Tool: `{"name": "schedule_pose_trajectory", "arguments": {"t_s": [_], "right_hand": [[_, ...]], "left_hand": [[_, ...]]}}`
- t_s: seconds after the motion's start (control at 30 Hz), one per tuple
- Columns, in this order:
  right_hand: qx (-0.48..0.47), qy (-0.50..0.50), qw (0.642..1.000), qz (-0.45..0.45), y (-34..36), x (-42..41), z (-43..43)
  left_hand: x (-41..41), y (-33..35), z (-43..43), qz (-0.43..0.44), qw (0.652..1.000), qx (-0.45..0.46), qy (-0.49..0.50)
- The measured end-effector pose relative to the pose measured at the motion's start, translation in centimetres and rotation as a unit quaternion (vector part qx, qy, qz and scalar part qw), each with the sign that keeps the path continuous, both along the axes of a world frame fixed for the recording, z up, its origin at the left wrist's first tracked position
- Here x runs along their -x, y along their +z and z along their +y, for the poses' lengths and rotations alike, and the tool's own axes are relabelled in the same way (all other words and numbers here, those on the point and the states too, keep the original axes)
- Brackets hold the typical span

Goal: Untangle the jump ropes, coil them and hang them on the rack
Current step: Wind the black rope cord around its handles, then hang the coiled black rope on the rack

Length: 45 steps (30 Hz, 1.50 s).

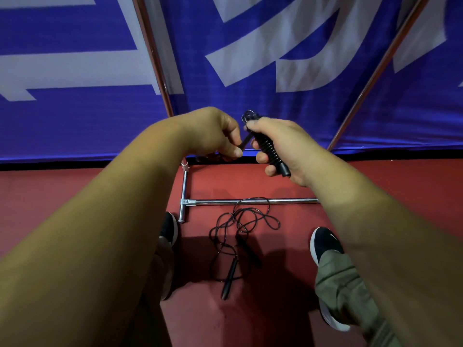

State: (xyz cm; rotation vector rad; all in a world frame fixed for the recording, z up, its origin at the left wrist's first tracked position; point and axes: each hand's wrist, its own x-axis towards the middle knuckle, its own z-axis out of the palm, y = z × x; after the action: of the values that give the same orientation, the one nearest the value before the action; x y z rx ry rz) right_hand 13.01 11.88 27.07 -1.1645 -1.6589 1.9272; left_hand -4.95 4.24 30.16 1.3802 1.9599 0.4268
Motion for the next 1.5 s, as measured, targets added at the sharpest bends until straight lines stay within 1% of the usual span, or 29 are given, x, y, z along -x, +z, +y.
{"name": "schedule_pose_trajectory", "arguments": {"t_s": [0.03, 0.13, 0.2, 0.33, 0.43, 0.53, 0.67, 0.83, 0.93, 1.03, 1.1, 1.2, 1.27, 1.37, 1.5], "right_hand": [[-0.003, -0.001, 1.000, 0.004, 0.1, 0.1, -0.1], [0.011, 0.002, 0.999, 0.038, 0.5, 0.0, 0.0], [0.022, 0.015, 0.998, 0.057, 0.8, -0.3, 0.1], [0.052, 0.042, 0.995, 0.077, 1.5, -0.6, 0.2], [0.085, 0.078, 0.990, 0.079, 1.8, -0.9, 0.3], [0.107, 0.129, 0.984, 0.053, 2.1, -1.2, 0.2], [0.118, 0.216, 0.969, 0.001, 2.2, -1.6, 0.1], [0.154, 0.317, 0.935, -0.042, 1.6, -1.8, -0.5], [0.148, 0.304, 0.939, -0.064, 1.1, -1.6, -0.6], [0.133, 0.269, 0.952, -0.064, 1.1, -1.4, -0.5], [0.125, 0.254, 0.957, -0.066, 1.1, -1.3, -0.3], [0.111, 0.240, 0.961, -0.085, 0.8, -1.1, -0.3], [0.098, 0.226, 0.965, -0.093, 0.5, -1.0, -0.1], [0.084, 0.196, 0.973, -0.094, 0.2, -0.9, 0.0], [0.080, 0.166, 0.980, -0.077, -0.2, -0.6, 0.2]], "left_hand": [[0.0, -0.1, -0.1, -0.008, 1.000, 0.005, 0.005], [-0.5, -0.5, -0.4, -0.095, 0.994, 0.033, 0.040], [-0.6, -0.5, -0.5, -0.131, 0.990, 0.027, 0.052], [0.0, -0.4, -0.5, -0.155, 0.987, -0.003, 0.045], [0.7, -0.8, -0.6, -0.156, 0.987, -0.028, -0.003], [1.2, -1.0, -0.6, -0.172, 0.982, -0.068, -0.044], [1.0, -0.2, -0.8, -0.137, 0.987, -0.065, -0.060], [0.8, 0.6, -0.5, -0.038, 0.995, -0.059, -0.070], [0.6, 1.1, -0.4, -0.009, 0.995, -0.059, -0.084], [0.6, 1.6, -0.2, -0.011, 0.994, -0.075, -0.083], [0.6, 1.8, -0.2, -0.050, 0.993, -0.073, -0.082], [0.6, 1.8, -0.6, -0.161, 0.984, -0.059, -0.055], [0.7, 1.7, -0.6, -0.208, 0.976, -0.057, -0.030], [1.0, 1.7, -0.7, -0.246, 0.967, -0.065, -0.006], [1.1, 1.5, -0.6, -0.257, 0.961, -0.098, -0.015]]}}
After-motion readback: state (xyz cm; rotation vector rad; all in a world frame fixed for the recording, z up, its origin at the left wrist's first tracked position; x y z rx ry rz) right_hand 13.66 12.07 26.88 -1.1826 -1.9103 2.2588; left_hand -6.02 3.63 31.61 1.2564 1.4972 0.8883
